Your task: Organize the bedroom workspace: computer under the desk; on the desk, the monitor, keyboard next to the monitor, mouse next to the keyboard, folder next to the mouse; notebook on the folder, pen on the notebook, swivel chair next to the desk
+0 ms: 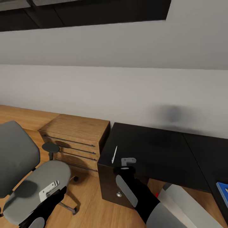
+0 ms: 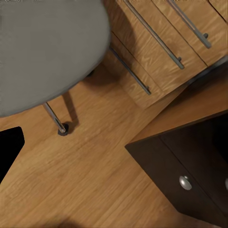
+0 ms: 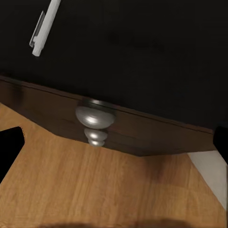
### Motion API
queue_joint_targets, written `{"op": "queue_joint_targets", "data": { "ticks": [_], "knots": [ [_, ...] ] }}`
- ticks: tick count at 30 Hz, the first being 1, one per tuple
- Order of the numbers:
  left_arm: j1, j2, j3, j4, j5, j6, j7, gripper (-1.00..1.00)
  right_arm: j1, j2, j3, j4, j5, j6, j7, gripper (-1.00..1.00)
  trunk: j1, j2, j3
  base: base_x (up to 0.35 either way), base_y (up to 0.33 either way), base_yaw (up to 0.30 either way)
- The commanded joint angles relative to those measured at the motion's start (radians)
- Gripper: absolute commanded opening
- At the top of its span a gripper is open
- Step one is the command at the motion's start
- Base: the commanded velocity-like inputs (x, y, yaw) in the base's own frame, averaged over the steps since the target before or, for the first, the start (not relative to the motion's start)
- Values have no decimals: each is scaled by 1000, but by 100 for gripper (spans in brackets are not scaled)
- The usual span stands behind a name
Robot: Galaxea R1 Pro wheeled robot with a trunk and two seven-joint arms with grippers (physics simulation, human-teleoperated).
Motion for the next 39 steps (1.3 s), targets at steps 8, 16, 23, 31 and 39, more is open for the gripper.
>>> {"op": "queue_joint_targets", "data": {
  "ticks": [8, 16, 23, 31, 39],
  "knots": [
    [-1, 1, -2, -1, 3, 3, 7, 100, -1, 0, -15, -65, -19, 53, -8, 100, -31, 55, 24, 0, 0, 0],
    [-1, 1, -2, -1, 3, 3, 7, 100, -1, 0, -17, -109, -23, 48, -7, 100, -61, 111, 49, 0, 0, 0],
    [-1, 1, -2, -1, 3, 3, 7, 100, -1, 0, -17, -113, -24, 43, -7, 100, -88, 160, 71, 0, 0, 0],
    [-1, 1, -2, 0, 4, 3, 7, 100, 0, 0, -17, -113, -23, 41, -6, 100, -111, 202, 90, 0, 0, 177],
    [-1, 1, -2, 2, 5, 3, 7, 100, 0, 0, -17, -111, -22, 41, -6, 100, -111, 202, 87, 0, 0, 255]
  ]
}}
